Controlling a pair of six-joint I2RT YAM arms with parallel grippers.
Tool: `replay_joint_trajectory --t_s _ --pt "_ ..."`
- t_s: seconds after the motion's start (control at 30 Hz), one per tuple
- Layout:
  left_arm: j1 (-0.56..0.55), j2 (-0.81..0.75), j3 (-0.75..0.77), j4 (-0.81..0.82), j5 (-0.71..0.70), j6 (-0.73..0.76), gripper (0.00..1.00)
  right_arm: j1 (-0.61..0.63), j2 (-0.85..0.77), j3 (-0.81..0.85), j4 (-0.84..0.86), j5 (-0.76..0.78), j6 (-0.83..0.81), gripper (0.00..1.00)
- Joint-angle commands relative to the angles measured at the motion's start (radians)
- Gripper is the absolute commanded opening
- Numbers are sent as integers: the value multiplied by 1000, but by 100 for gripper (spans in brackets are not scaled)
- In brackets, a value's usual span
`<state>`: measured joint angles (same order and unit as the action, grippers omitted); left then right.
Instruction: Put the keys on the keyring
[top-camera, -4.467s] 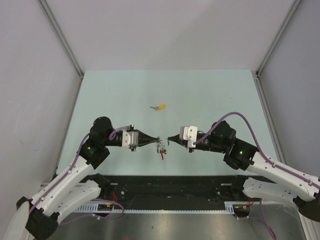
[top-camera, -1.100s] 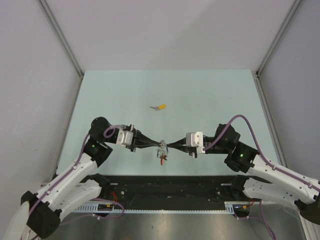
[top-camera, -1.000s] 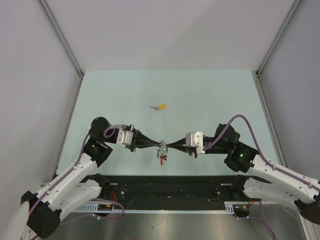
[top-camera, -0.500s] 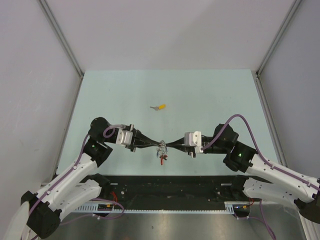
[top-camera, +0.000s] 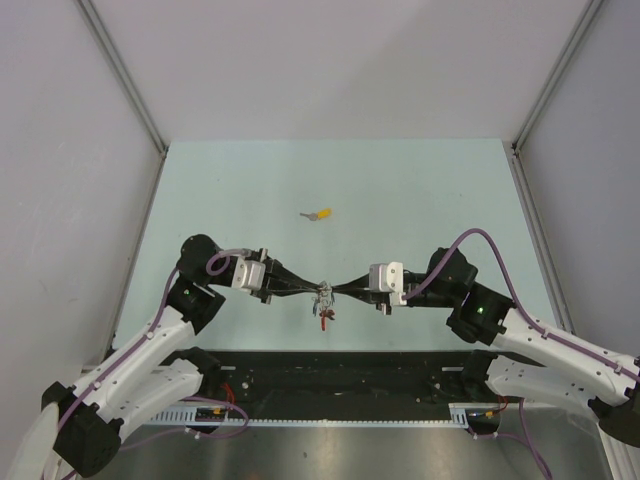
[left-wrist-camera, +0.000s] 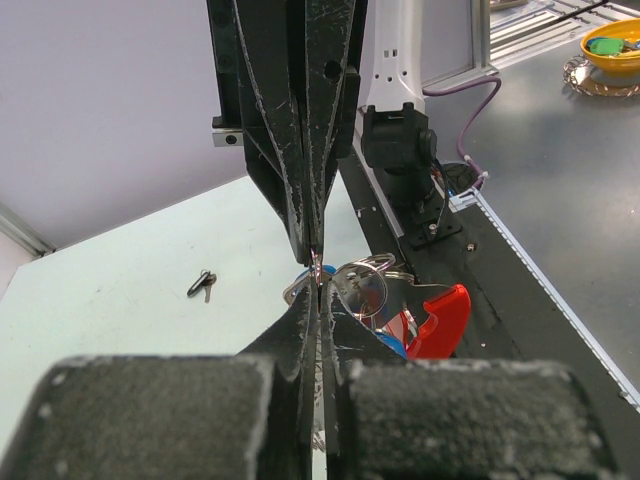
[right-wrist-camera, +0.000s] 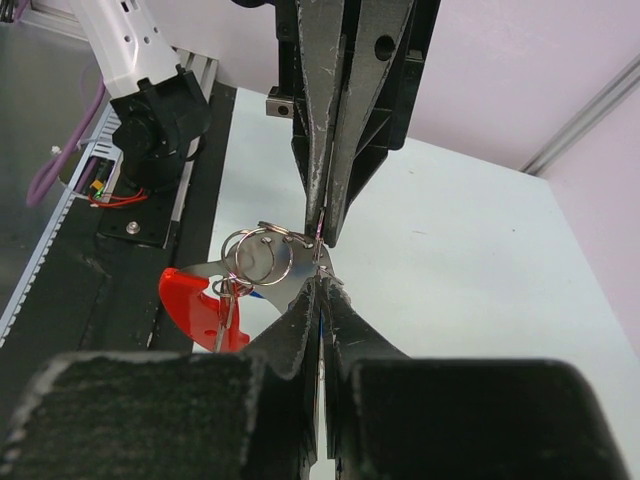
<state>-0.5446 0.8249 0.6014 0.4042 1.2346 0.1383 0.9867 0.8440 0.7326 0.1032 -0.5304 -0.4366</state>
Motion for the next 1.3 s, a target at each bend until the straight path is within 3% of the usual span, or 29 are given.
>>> replay_joint_trajectory --t_s 0.0,0.7,1.27 --pt "9 -6 6 48 0 -19 0 7 -16 10 52 -16 19 0" --pt "8 8 18 48 -29 -60 0 26 -10 -9 128 13 48 0" --pt "-35 -27 60 -97 -152 3 0 89 30 -13 194 141 47 0"
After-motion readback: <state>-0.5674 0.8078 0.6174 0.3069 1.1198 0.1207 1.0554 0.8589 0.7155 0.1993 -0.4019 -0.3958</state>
